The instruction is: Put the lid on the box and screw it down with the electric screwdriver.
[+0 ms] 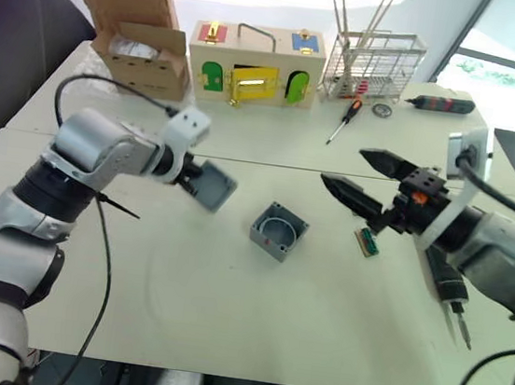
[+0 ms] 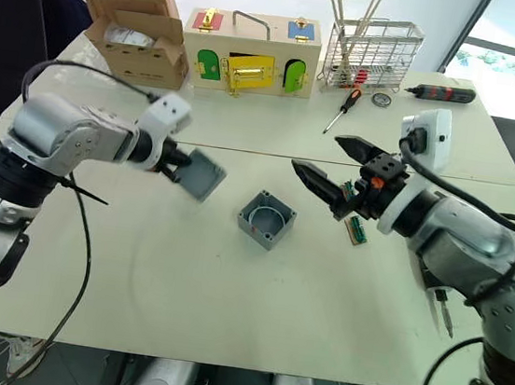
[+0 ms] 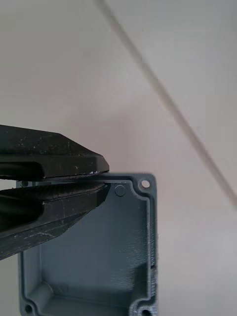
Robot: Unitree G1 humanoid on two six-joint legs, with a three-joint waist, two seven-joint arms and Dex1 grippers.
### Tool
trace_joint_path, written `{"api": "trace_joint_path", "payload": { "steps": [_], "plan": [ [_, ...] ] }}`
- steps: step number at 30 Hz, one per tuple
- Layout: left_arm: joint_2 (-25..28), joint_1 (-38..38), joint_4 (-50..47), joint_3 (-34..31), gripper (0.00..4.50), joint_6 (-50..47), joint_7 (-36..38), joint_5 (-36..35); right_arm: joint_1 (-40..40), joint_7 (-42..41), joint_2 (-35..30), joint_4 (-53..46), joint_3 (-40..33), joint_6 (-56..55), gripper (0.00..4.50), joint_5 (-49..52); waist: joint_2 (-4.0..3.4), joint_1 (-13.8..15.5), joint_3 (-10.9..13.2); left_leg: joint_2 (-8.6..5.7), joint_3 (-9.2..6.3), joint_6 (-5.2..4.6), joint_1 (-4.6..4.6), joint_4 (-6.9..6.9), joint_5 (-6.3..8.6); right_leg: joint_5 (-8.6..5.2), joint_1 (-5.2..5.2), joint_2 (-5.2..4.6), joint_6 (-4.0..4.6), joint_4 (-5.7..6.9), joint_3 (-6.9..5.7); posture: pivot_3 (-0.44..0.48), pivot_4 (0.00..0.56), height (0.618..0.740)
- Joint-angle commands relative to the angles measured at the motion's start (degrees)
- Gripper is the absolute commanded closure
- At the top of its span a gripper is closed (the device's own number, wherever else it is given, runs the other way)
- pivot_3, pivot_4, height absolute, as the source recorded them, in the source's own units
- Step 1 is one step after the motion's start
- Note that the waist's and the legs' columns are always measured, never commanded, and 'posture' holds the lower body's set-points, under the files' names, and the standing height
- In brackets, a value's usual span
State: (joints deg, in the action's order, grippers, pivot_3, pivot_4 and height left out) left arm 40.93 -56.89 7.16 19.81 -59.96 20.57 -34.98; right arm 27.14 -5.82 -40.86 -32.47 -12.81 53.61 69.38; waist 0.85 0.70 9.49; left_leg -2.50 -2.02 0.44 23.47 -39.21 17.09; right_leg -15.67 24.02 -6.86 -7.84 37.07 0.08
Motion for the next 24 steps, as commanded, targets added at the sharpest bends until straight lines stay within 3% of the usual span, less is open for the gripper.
{"api": "trace_joint_path", "payload": {
  "steps": [1,4,9,24],
  "plan": [
    [-4.0,0.2,-0.2,-9.1,4.47,15.4,0.2,4.5,7.0,7.0,10.7,6.8,2.1,-3.7,0.00,0.5,0.02,-0.3,0.0,0.01,0.07,0.03,0.01,-0.02,-0.02,0.02,0.03,-0.01,0.01,0.00,0.01,0.000,0.150,0.730],
    [-9.0,1.1,-1.2,-13.5,4.47,23.4,0.8,6.0,11.0,8.4,15.4,11.0,3.3,-3.5,0.00,-1.3,0.01,-0.4,0.0,0.01,0.14,0.05,0.06,0.02,-0.03,0.02,0.24,-0.03,0.01,0.11,0.04,0.000,0.150,0.730],
    [-14.8,0.5,1.0,-16.1,4.47,30.9,1.1,9.6,13.7,5.4,16.3,14.5,4.8,-3.0,0.00,-4.6,0.01,-0.5,0.0,-0.02,0.19,0.05,0.07,0.04,-0.03,0.03,0.27,-0.03,0.00,0.14,0.01,0.000,0.150,0.730],
    [-20.9,1.7,-4.9,-19.0,4.47,26.7,3.4,9.5,14.4,4.7,18.9,15.7,3.5,-2.9,0.00,-7.2,0.00,-1.8,0.0,0.03,0.17,0.01,0.07,0.09,-0.01,0.03,0.31,-0.01,0.00,0.31,-0.02,0.000,0.150,0.730]
  ]
}}
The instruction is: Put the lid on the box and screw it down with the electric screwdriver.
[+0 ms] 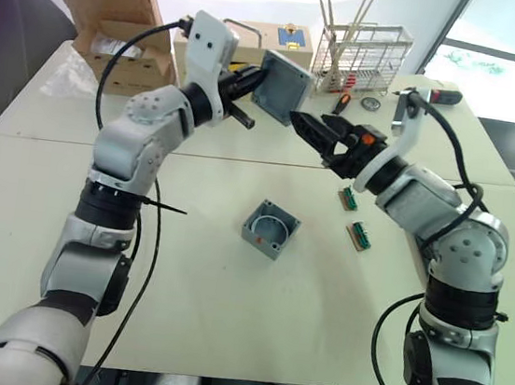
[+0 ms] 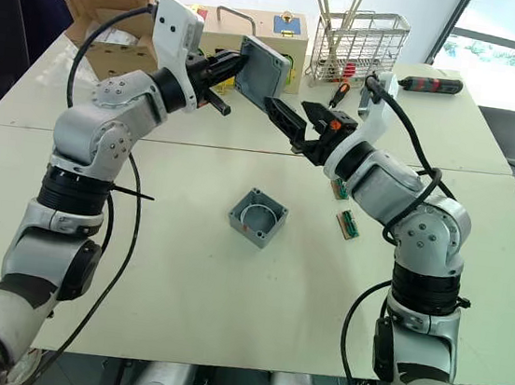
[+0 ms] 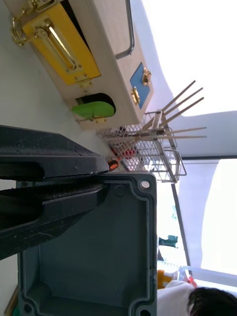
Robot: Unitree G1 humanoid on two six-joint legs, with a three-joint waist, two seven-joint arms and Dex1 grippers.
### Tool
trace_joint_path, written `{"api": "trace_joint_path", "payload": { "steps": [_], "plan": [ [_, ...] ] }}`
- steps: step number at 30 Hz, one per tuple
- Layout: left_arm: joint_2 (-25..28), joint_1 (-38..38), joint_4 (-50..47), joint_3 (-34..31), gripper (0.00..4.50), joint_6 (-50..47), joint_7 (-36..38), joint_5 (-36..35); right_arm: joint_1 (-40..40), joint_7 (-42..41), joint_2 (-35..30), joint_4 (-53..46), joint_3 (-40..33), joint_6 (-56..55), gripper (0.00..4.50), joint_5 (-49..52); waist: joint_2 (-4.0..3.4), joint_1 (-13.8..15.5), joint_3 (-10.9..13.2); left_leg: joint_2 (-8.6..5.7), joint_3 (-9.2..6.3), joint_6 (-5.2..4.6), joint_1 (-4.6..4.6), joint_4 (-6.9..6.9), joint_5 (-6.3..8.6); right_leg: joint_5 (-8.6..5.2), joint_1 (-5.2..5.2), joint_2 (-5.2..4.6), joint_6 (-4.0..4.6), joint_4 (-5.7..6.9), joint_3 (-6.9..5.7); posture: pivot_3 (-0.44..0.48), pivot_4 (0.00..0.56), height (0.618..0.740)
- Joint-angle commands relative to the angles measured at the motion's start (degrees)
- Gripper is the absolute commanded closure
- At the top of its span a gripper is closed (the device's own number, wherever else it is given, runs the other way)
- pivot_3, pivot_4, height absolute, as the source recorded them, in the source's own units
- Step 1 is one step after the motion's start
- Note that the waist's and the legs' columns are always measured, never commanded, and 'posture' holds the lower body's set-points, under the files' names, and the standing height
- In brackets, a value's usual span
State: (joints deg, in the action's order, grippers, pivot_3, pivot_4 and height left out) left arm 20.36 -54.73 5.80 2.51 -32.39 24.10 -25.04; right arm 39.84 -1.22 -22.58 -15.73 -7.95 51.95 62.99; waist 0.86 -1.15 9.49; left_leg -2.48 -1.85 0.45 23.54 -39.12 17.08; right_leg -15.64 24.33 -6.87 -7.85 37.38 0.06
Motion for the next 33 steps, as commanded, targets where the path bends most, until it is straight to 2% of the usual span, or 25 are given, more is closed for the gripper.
{"api": "trace_joint_path", "payload": {
  "steps": [1,3,6,10,12,24,26,28,29,33],
  "plan": [
    [-0.7,-0.3,-4.0,-1.7,4.47,-1.4,-0.1,-0.4,2.0,-0.1,1.0,-0.8,-1.5,-1.5,0.00,-1.0,0.00,0.1,0.0,0.00,0.00,0.00,0.00,0.00,0.00,0.00,0.00,0.00,0.00,0.00,0.00,0.000,0.150,0.730],
    [-1.1,-0.1,-4.9,-1.7,4.47,-2.1,0.0,-0.3,2.5,-0.3,1.8,-0.3,-1.6,-2.0,0.00,-1.8,0.00,0.2,0.0,-0.01,0.00,0.00,0.00,-0.01,0.00,0.00,0.00,0.00,0.00,0.00,0.00,0.000,0.150,0.730],
    [-1.2,-0.1,-5.3,-2.3,4.50,-2.7,0.2,-0.3,2.8,-1.1,2.5,0.2,-1.4,-2.4,0.73,-2.9,0.00,0.1,0.0,-0.01,0.00,0.00,0.00,-0.01,0.00,0.00,0.00,0.00,0.00,0.00,0.00,0.000,0.150,0.730],
    [-1.1,-0.2,-4.8,-2.9,4.50,-2.7,0.6,-0.1,2.9,-1.5,3.6,0.7,-1.4,-2.9,2.09,-4.1,0.00,0.0,0.0,0.00,-0.01,0.00,0.00,0.00,0.00,0.00,0.00,0.00,0.00,0.00,0.00,0.000,0.150,0.730],
    [-1.1,-0.2,-4.6,-3.2,4.50,-2.7,0.9,0.1,2.9,-1.8,4.1,0.7,-1.4,-3.0,2.94,-4.5,-0.01,0.1,0.0,0.00,-0.01,0.00,0.00,0.00,0.00,0.00,0.00,0.00,0.00,0.00,0.00,0.000,0.150,0.730],
    [-1.5,0.1,-5.4,-3.1,4.50,-3.8,2.0,0.3,1.4,-3.0,4.4,-0.5,-2.4,-2.6,2.94,-4.4,-0.01,0.1,0.0,-0.01,-0.01,0.01,0.00,0.00,0.00,0.00,0.00,0.00,0.00,0.00,-0.01,0.000,0.150,0.730],
    [-1.7,0.2,-5.7,-3.1,4.50,-4.1,2.0,0.3,1.3,-2.9,4.8,-0.5,-2.2,-2.9,3.48,-4.8,-0.01,0.1,0.0,-0.01,-0.01,0.01,0.00,0.00,0.00,0.00,0.00,0.00,0.00,0.00,-0.01,0.000,0.150,0.730],
    [-1.8,0.3,-5.8,-3.1,4.50,-4.3,2.0,0.3,1.2,-3.0,5.0,-0.7,-2.0,-3.0,4.23,-5.1,-0.01,0.1,0.0,-0.01,-0.01,0.00,0.00,0.00,0.00,0.00,0.00,0.00,0.00,0.00,-0.01,0.000,0.150,0.730],
    [-1.8,0.3,-5.9,-3.1,4.50,-4.4,1.9,0.4,1.2,-3.1,5.2,-0.8,-2.0,-3.0,4.42,-5.3,-0.01,0.1,0.0,0.00,-0.02,0.00,0.00,0.00,0.00,0.00,0.00,0.00,0.00,0.00,-0.01,0.000,0.150,0.730],
    [-1.3,0.4,-5.6,-3.4,4.50,-4.4,2.3,0.4,1.3,-3.4,6.0,-1.0,-1.7,-3.0,4.42,-5.8,-0.01,0.1,0.0,-0.01,-0.02,0.01,0.00,0.00,0.00,0.00,0.00,0.01,0.00,0.00,-0.01,0.000,0.150,0.730]
  ]
}}
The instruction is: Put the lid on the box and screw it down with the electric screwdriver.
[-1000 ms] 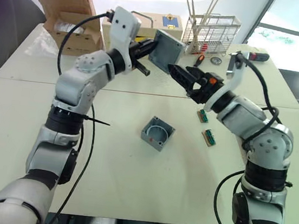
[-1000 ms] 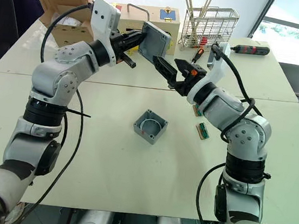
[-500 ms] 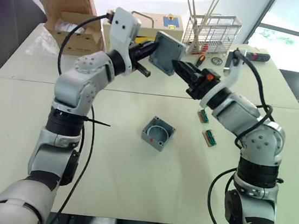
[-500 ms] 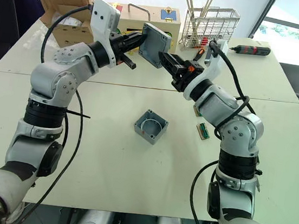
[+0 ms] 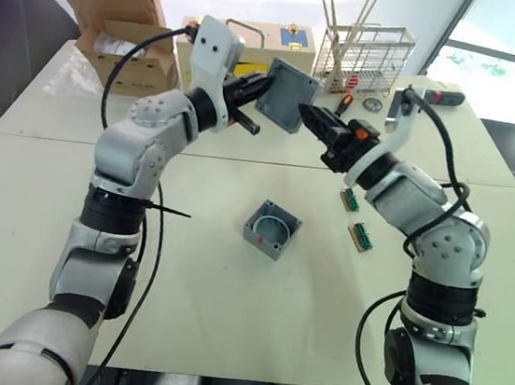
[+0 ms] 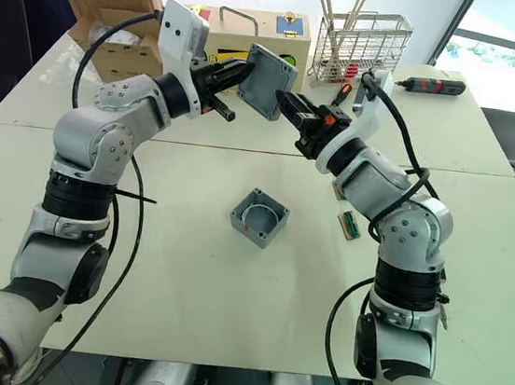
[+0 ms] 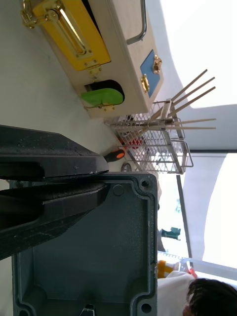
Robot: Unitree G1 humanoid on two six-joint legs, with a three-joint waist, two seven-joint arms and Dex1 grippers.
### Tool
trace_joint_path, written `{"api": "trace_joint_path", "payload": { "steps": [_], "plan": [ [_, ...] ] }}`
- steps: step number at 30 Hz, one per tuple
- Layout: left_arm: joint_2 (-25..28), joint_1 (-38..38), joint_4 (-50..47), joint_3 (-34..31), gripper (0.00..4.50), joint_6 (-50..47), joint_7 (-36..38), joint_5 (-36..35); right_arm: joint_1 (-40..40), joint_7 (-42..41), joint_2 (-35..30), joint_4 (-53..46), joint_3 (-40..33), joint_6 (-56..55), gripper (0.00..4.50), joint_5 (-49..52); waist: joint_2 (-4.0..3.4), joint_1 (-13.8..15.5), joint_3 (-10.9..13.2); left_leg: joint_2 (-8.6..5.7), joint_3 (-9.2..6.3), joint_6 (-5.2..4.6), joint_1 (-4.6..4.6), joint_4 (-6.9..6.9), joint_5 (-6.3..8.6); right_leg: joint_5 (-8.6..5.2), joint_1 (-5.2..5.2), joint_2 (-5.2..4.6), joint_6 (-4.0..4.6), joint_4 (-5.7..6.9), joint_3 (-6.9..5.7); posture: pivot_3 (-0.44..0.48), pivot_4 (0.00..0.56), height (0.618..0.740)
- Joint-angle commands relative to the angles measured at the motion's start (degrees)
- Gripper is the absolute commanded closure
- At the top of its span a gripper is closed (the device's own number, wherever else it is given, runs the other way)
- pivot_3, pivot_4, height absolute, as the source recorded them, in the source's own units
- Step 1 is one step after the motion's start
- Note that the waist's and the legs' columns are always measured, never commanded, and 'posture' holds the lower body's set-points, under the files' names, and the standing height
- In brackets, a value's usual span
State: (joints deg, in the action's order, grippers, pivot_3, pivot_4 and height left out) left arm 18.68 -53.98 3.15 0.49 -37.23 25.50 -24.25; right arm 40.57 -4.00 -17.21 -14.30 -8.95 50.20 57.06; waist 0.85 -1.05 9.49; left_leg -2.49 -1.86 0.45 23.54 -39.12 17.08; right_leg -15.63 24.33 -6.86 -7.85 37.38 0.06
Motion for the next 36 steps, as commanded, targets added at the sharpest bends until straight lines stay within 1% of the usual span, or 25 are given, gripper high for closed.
{"api": "trace_joint_path", "payload": {
  "steps": [1,5,6,8,10,11,13,14,16,18,19,20,21,23,24,26,28,29,31,32,35,36],
  "plan": [
    [0.5,-0.4,-2.9,-1.5,4.50,0.4,1.0,-0.4,0.6,-0.7,0.8,-2.5,-0.7,-1.1,4.42,0.1,0.00,0.0,0.0,0.00,0.00,0.00,0.00,0.00,0.00,0.00,0.00,0.00,0.00,0.00,0.00,0.000,0.150,0.730],
    [1.4,0.1,-2.6,-2.2,4.50,-0.3,1.7,-0.8,0.4,-2.2,0.3,-3.8,0.1,-1.5,4.42,-1.0,0.00,0.0,0.0,0.00,0.00,0.00,0.00,0.00,0.00,0.00,0.00,0.00,0.00,0.00,0.00,0.000,0.150,0.730],
    [1.7,0.3,-2.7,-2.4,3.84,-0.9,2.2,-1.3,0.3,-2.7,0.1,-4.3,0.3,-1.8,4.42,-1.5,0.00,0.0,0.0,0.00,0.00,0.00,0.00,0.00,0.00,0.00,0.00,0.00,0.00,0.00,0.00,0.000,0.150,0.730],
    [2.3,0.7,-3.0,-2.9,3.14,-1.7,3.2,-1.9,0.2,-3.5,-0.1,-4.7,0.5,-2.2,4.42,-2.4,0.00,0.0,0.0,0.00,0.00,0.00,0.00,0.01,0.00,0.00,0.00,0.00,0.00,0.00,0.00,0.000,0.150,0.730],
    [3.0,1.0,-3.3,-4.1,2.25,-2.4,4.3,-2.9,0.0,-4.0,-0.3,-4.9,0.4,-2.2,4.42,-3.0,0.00,-0.1,0.0,0.00,0.00,0.00,0.00,0.01,0.00,0.00,0.01,0.00,0.00,0.00,0.00,0.000,0.150,0.730],
    [3.8,0.6,-2.4,-6.2,1.65,-3.3,3.8,-3.7,-0.1,-4.9,-1.0,-4.9,0.4,-2.5,4.42,-3.8,0.00,0.0,0.0,0.00,0.00,0.00,0.00,0.01,0.00,0.00,0.01,0.00,0.00,0.00,0.00,0.000,0.150,0.730],
    [5.0,-0.2,-1.1,-9.3,0.74,-4.8,3.3,-5.4,-0.2,-6.2,-2.0,-4.9,0.5,-2.9,4.42,-5.0,0.00,-0.1,0.0,0.00,-0.01,0.00,0.00,0.00,0.00,0.00,0.01,0.00,0.00,0.00,0.00,0.000,0.150,0.730],
    [5.3,-0.3,-0.9,-12.2,0.28,-5.4,3.3,-7.6,-0.3,-7.3,-3.0,-5.2,0.6,-3.9,4.42,-6.4,0.00,-0.1,0.0,0.00,0.00,0.00,0.00,0.00,0.00,0.00,0.01,0.00,0.00,0.00,0.00,0.000,0.150,0.730],
    [7.6,1.6,-1.9,-14.4,0.28,-3.6,3.9,-7.4,-1.0,-11.5,-7.0,-6.3,2.9,-9.1,4.42,-13.1,-0.01,-0.1,0.0,0.01,-0.01,0.00,0.00,0.01,0.00,0.00,0.03,0.01,0.00,0.00,-0.01,0.000,0.150,0.730],
    [10.7,2.6,-0.9,-13.9,0.28,-7.6,4.7,-7.2,-3.4,-17.6,-12.3,-7.9,7.6,-17.8,4.42,-22.7,-0.01,0.0,0.0,-0.04,0.01,0.00,0.00,0.05,0.00,0.00,0.05,0.01,0.00,0.00,-0.01,0.000,0.150,0.730],
    [11.8,3.1,0.1,-14.0,0.28,-9.7,7.1,-9.0,-5.0,-21.7,-14.8,-8.3,10.2,-24.1,4.42,-27.7,-0.01,0.0,0.0,-0.12,0.01,0.00,0.00,0.06,0.00,0.00,0.05,0.01,0.00,-0.01,-0.01,0.000,0.150,0.730],
    [13.3,4.1,0.7,-13.9,0.28,-12.3,11.1,-11.6,-6.6,-24.8,-16.9,-7.8,12.4,-30.4,4.42,-32.5,-0.01,0.0,0.0,-0.17,0.00,0.00,0.00,0.07,0.01,0.00,0.05,0.01,-0.01,-0.01,-0.02,0.000,0.150,0.730],
    [14.3,5.3,0.8,-13.6,0.28,-12.7,14.6,-13.1,-8.1,-26.7,-18.4,-6.8,14.0,-36.6,4.42,-37.0,-0.01,-0.1,0.0,-0.21,0.01,-0.01,-0.01,0.06,0.01,0.00,0.04,0.01,-0.01,-0.07,-0.03,0.000,0.150,0.730],
    [15.4,6.3,2.3,-13.9,0.28,-15.6,19.2,-16.2,-10.9,-27.8,-20.8,-2.8,16.1,-51.5,4.42,-47.3,-0.01,-0.1,0.0,-0.22,0.03,-0.01,-0.02,0.03,0.01,0.00,0.02,0.02,-0.01,-0.06,-0.03,0.000,0.150,0.730],
    [15.8,6.8,2.9,-12.9,0.28,-14.2,20.9,-15.4,-12.3,-28.1,-22.0,-0.4,17.0,-59.7,4.42,-52.0,0.00,0.0,0.0,-0.21,0.03,-0.01,-0.02,-0.02,0.01,0.00,0.02,0.02,-0.01,-0.07,-0.03,0.000,0.150,0.730],
    [16.2,7.0,4.9,-10.8,0.28,-12.4,22.5,-13.2,-14.8,-26.2,-25.0,4.4,18.2,-75.8,4.42,-62.5,0.00,0.2,0.0,-0.22,0.05,0.00,-0.02,-0.06,0.00,-0.01,0.01,0.02,-0.01,-0.08,-0.02,0.000,0.150,0.730],
    [16.4,7.1,5.6,-9.4,0.28,-12.8,24.9,-13.3,-16.3,-20.9,-27.2,9.8,18.0,-91.4,4.42,-73.0,0.00,0.2,0.0,-0.23,0.04,0.01,-0.02,-0.06,0.00,0.00,0.01,0.01,-0.01,-0.08,-0.02,0.000,0.150,0.730],
    [16.6,7.3,5.3,-8.9,0.28,-13.0,26.3,-13.7,-16.8,-17.7,-27.8,12.2,17.7,-96.1,4.42,-77.8,0.00,0.1,0.0,-0.22,0.04,0.01,-0.02,-0.05,0.00,0.00,0.03,0.01,-0.01,-0.09,-0.02,0.000,0.150,0.730],
    [16.6,7.6,4.7,-8.3,0.28,-13.4,28.0,-14.1,-17.2,-13.4,-27.7,15.8,16.7,-101.3,4.42,-82.8,0.00,-0.1,0.0,-0.18,0.04,0.03,-0.02,-0.02,-0.01,-0.01,0.05,0.02,-0.01,-0.09,-0.02,0.000,0.150,0.730],
    [16.5,7.9,4.1,-7.7,0.28,-13.8,28.7,-14.4,-17.4,-10.2,-27.8,17.3,16.5,-103.8,4.42,-87.3,0.00,-0.1,0.0,-0.16,0.05,0.05,-0.02,-0.01,-0.02,-0.01,0.06,0.02,0.00,-0.09,-0.02,0.000,0.150,0.730],
    [15.7,9.0,2.5,-6.1,0.28,-13.4,30.1,-14.3,-18.4,-2.6,-26.9,20.1,15.8,-106.3,4.42,-95.8,0.00,-0.1,0.0,-0.11,0.05,0.09,-0.04,0.00,-0.04,-0.01,0.06,0.05,0.00,-0.08,-0.02,0.000,0.150,0.730],
    [15.2,9.1,2.4,-5.4,0.51,-13.2,30.3,-14.1,-18.8,-0.6,-26.0,20.4,15.7,-106.4,4.42,-97.3,0.00,-0.1,0.0,-0.10,0.05,0.09,-0.04,0.00,-0.04,-0.01,0.06,0.05,0.00,-0.08,-0.01,0.000,0.150,0.730]
  ]
}}
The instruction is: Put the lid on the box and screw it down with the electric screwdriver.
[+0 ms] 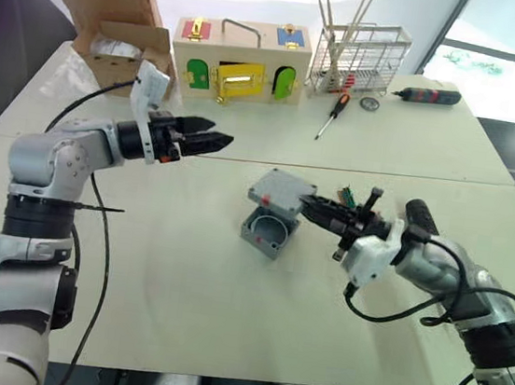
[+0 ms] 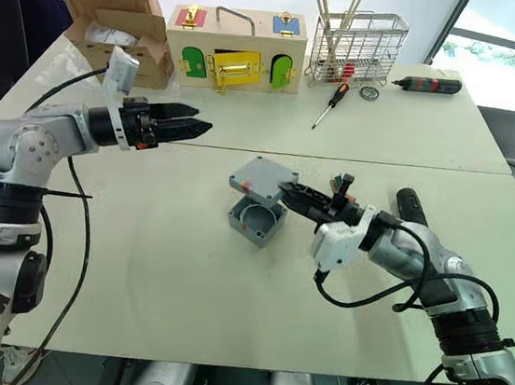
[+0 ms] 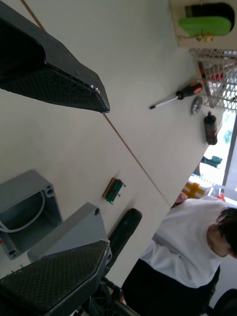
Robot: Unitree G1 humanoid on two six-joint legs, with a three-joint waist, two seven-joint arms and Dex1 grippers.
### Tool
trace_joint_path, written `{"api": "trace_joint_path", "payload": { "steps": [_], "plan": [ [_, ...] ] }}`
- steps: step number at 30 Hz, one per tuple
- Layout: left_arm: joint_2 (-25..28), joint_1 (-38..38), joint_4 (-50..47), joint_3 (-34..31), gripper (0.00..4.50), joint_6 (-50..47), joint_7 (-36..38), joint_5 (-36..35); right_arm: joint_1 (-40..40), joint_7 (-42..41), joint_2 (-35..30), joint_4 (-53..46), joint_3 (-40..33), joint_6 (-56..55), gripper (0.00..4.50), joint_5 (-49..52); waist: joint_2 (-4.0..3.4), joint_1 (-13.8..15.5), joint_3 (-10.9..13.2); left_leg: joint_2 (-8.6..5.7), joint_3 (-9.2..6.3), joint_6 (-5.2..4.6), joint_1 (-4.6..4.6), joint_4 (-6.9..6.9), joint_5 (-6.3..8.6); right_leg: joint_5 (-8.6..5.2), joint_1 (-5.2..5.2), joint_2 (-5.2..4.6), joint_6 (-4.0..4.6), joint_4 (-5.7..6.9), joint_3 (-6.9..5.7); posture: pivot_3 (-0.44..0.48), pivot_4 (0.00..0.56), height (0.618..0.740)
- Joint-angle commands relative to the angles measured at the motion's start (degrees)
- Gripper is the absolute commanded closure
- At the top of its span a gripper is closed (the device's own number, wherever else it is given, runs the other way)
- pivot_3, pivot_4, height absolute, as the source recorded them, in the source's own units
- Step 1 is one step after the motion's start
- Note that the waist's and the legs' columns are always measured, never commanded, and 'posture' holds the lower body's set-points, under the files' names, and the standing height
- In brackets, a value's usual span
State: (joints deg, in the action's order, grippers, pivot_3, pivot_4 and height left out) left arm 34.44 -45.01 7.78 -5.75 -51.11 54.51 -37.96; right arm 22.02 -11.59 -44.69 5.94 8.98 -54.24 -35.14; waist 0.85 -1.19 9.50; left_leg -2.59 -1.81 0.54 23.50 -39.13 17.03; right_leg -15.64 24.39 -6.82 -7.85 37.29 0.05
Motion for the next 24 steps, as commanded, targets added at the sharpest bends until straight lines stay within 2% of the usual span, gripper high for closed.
{"api": "trace_joint_path", "payload": {
  "steps": [1,4,13,24],
  "plan": [
    [-1.2,0.0,-2.2,1.4,0.82,0.3,1.8,-0.8,-0.7,8.7,2.2,0.3,-2.0,-2.1,4.42,-6.7,0.00,0.0,0.0,0.01,0.00,0.00,0.00,0.00,0.00,0.00,0.00,0.00,0.00,0.00,0.00,0.000,0.150,0.730],
    [-2.3,0.1,-3.0,3.5,2.06,0.2,3.3,-0.8,-2.6,11.6,3.4,-0.1,-1.2,-2.1,4.42,-9.9,0.00,0.3,0.0,0.04,-0.01,0.02,0.00,-0.01,-0.01,0.00,-0.03,0.00,0.00,0.00,0.00,0.000,0.150,0.730],
    [-4.3,-0.3,-2.2,12.1,2.06,5.3,10.0,3.5,-4.8,17.5,4.9,0.6,0.4,0.1,4.42,-15.9,0.00,0.2,0.0,0.01,0.01,0.01,-0.02,-0.02,-0.01,0.00,-0.08,0.02,0.00,-0.04,0.01,0.000,0.150,0.730],
    [-7.8,-2.4,5.1,17.2,2.06,11.7,14.7,9.6,-5.2,22.9,4.1,2.4,4.1,2.3,4.42,-21.4,-0.01,0.2,0.0,-0.02,0.02,0.01,-0.02,-0.01,-0.01,0.00,-0.10,0.03,0.00,-0.05,0.01,0.000,0.150,0.730]
  ]
}}
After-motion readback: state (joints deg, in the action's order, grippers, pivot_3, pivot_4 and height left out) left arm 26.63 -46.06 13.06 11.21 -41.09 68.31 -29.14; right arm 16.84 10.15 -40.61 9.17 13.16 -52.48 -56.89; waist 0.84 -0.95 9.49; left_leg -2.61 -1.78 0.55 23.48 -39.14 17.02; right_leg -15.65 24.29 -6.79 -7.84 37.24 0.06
